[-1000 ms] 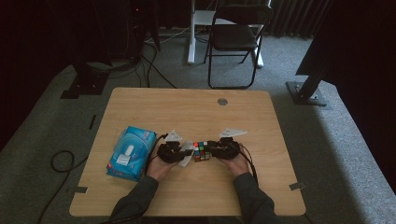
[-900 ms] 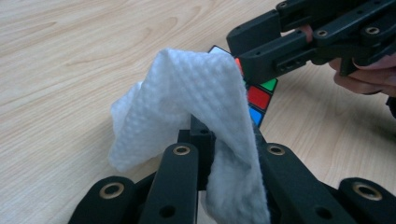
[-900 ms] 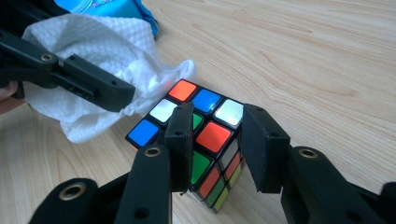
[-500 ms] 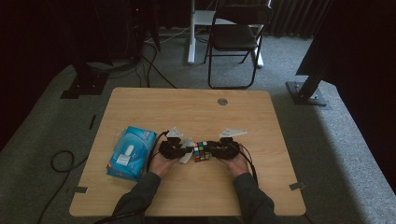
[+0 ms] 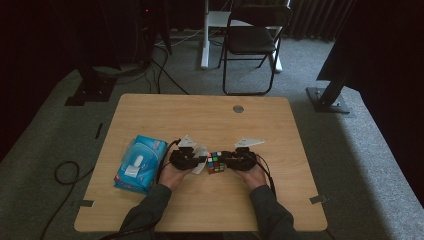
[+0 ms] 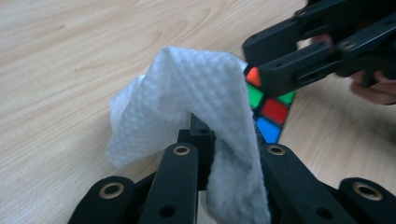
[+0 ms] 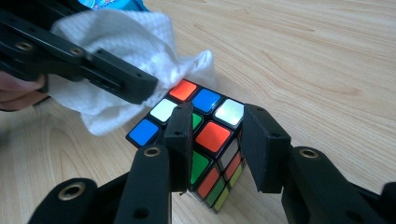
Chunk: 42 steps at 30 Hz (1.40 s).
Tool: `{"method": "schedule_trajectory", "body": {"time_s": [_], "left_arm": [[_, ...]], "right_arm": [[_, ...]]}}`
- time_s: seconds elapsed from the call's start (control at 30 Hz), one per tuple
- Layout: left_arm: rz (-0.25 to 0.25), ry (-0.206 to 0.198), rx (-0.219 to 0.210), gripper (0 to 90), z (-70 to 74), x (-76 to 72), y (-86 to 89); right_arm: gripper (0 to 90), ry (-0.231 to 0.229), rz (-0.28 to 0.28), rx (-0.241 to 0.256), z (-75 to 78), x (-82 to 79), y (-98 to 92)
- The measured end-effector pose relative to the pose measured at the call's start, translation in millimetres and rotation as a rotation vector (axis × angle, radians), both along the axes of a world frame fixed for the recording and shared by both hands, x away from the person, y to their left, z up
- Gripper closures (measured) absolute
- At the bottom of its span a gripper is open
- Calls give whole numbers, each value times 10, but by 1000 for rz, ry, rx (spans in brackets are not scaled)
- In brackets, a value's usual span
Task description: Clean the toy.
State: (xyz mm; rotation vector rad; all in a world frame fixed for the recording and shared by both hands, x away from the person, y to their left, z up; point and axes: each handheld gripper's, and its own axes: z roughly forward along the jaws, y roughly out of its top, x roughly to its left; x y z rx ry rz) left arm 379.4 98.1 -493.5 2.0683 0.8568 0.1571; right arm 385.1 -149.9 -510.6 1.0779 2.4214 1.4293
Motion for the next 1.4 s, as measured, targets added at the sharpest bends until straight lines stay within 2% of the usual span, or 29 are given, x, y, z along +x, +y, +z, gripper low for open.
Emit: {"method": "schedule_trajectory", "body": {"time_s": [0.13,0.17,0.2,0.23,0.33,0.37,0.47,0.57,0.63,0.83,1.0,1.03,1.13,1.27,1.4], "left_arm": [[-29,-32,-49,829,154,-38,-19],[-29,-32,-49,829,154,-38,-19],[-37,-42,-62,829,191,-47,-29],[-59,-53,-96,829,262,-59,-48],[-72,-58,-113,827,299,-64,-75],[-66,-42,-92,825,273,-37,-88],[-45,17,-65,819,141,45,-64],[-13,50,-45,808,5,83,-23],[-2,56,-48,787,-41,87,-10],[24,58,-28,700,-50,114,28],[26,67,-52,654,-53,116,47],[22,70,-60,657,-51,117,48],[26,65,-73,741,-47,116,41],[41,60,-54,817,-45,116,54],[42,72,-38,845,-63,129,43]], "right_arm": [[645,-2,0,0,0,0,0],[645,-2,0,0,0,0,0],[646,-1,0,0,-1,0,0],[646,-1,0,1,-2,0,-1],[645,-1,1,1,-2,0,-2],[645,-1,1,1,-2,0,-2],[645,-3,1,0,-2,0,-1],[645,-3,2,-1,-1,0,-1],[645,-4,3,0,-2,1,-2],[646,-5,2,-2,0,-3,2],[645,-7,2,-3,0,-3,2],[646,-7,2,-3,0,-4,2],[646,-7,2,-2,-1,-4,1],[646,-6,2,-1,-2,-4,0],[646,-7,2,-1,-3,-3,-1]]}}
